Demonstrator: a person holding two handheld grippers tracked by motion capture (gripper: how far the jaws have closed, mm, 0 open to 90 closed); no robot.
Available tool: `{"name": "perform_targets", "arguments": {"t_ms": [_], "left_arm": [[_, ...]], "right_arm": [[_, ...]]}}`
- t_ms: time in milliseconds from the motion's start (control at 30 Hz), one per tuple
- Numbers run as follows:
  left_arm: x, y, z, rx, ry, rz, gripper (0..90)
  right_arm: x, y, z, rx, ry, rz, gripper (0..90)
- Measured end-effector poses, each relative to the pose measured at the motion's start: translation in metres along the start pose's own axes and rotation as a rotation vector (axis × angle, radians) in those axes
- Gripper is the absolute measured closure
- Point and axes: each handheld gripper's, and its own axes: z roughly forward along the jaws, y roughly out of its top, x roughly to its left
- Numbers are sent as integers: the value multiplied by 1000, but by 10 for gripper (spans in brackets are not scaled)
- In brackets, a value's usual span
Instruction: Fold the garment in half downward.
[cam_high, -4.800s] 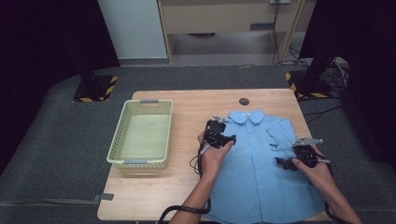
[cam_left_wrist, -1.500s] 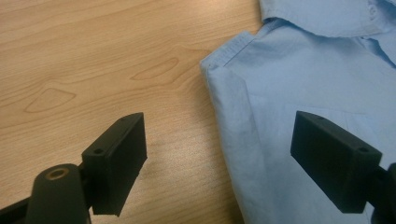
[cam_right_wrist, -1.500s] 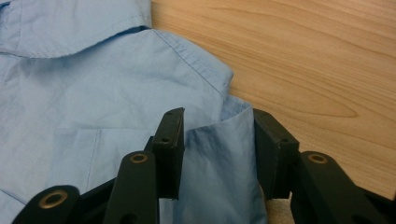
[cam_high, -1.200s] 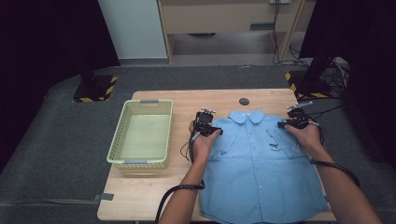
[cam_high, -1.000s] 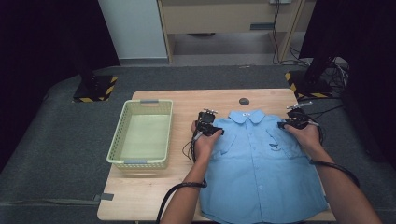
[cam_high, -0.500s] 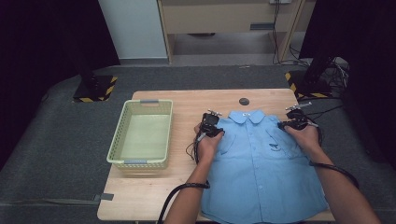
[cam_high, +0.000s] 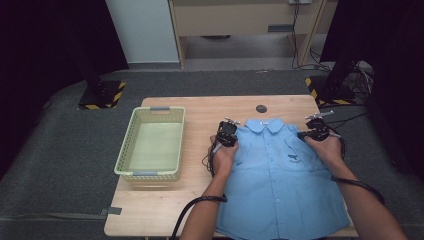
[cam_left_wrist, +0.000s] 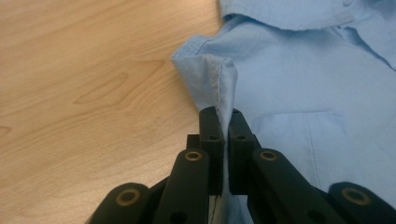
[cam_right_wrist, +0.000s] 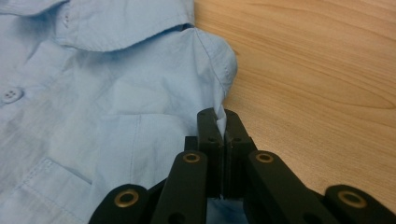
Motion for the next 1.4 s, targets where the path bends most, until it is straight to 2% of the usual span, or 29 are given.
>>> {"name": "perform_targets", "arguments": {"t_ms": [400, 700, 967, 1133, 1400], "left_arm": [[5, 16, -25, -61, -13, -11, 890], [11, 21, -44, -84, 3, 2, 892], [13, 25, -56, -94, 20, 26, 892], [17, 25, -58, -94, 27, 20, 893], [16, 27, -61, -107, 28, 24, 893]], "right_arm": [[7, 13, -31, -50, 3, -18, 893], [8, 16, -47, -78, 4, -8, 894], [11, 21, -55, -88, 4, -9, 895], [10, 23, -56, -82, 3, -4, 895], [11, 25, -57, -81, 0, -11, 896]]}}
